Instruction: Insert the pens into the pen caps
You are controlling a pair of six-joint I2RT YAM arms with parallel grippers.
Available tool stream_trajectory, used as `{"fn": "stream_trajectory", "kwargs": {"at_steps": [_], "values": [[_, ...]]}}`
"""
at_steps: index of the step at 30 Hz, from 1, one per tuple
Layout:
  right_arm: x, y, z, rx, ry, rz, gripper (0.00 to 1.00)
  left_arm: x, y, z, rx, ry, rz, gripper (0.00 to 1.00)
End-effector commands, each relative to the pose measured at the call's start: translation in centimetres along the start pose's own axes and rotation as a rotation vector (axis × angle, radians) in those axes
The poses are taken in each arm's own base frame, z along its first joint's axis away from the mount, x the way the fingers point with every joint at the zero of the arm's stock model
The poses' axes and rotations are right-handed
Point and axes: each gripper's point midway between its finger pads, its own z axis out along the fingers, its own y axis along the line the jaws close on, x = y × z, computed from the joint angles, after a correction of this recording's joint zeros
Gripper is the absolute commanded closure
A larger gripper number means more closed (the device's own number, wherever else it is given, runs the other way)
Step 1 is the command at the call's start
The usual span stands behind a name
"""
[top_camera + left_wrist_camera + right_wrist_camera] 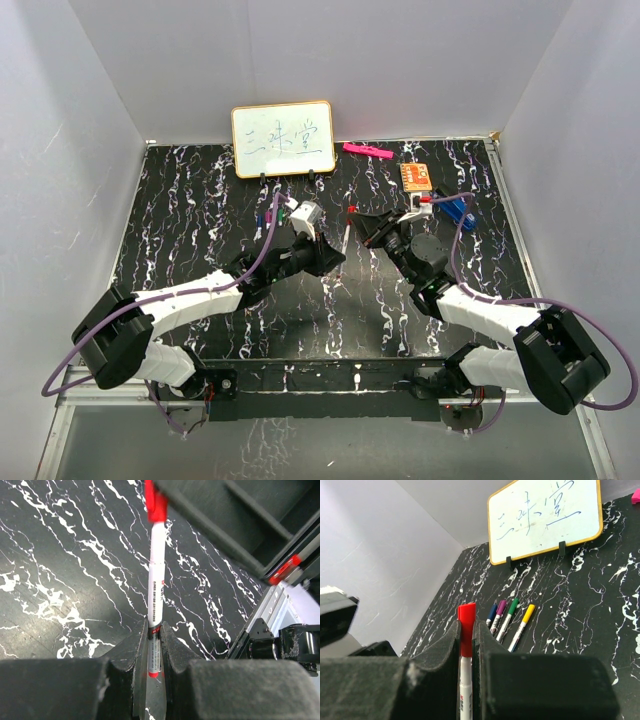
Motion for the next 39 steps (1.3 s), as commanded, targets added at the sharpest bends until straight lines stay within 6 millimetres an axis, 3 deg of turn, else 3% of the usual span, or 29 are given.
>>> {"fn": "stream_trajectory", "kwargs": {"at_steps": [1, 10, 18, 28, 31, 39], "values": [[0.3, 0.6, 0.5, -0.007, 0.029, -0.054, 1.00, -5.2, -2.5, -0.9, 0.060, -0.153, 0.027, 1.00], [0.0, 0.8, 0.6, -0.012, 0.031, -0.074, 1.00, -5.1, -2.2, -0.8, 0.043, -0.154, 0.029, 1.00], [1.2, 1.3, 0.6, -0.041, 0.093, -0.051, 1.00, -5.2, -1.7, -0.1, 0.028, -0.170, 0.024, 1.00], [4.0, 0.4, -0.3, -0.034, 0.207, -0.052, 1.00, -8.4, -1.7, 0.3, -0.010, -0.266, 0.091, 1.00], [4.3, 0.4, -0.5, -0.034, 0.221, -0.059, 1.00, -8.3, -1.0, 1.4, -0.030, -0.262, 0.092, 1.00], [5.1, 0.0, -1.0, -0.030, 0.257, -0.085, 1.00, -10.9, 0.1, 1.8, -0.052, -0.330, 0.083, 1.00]]}}
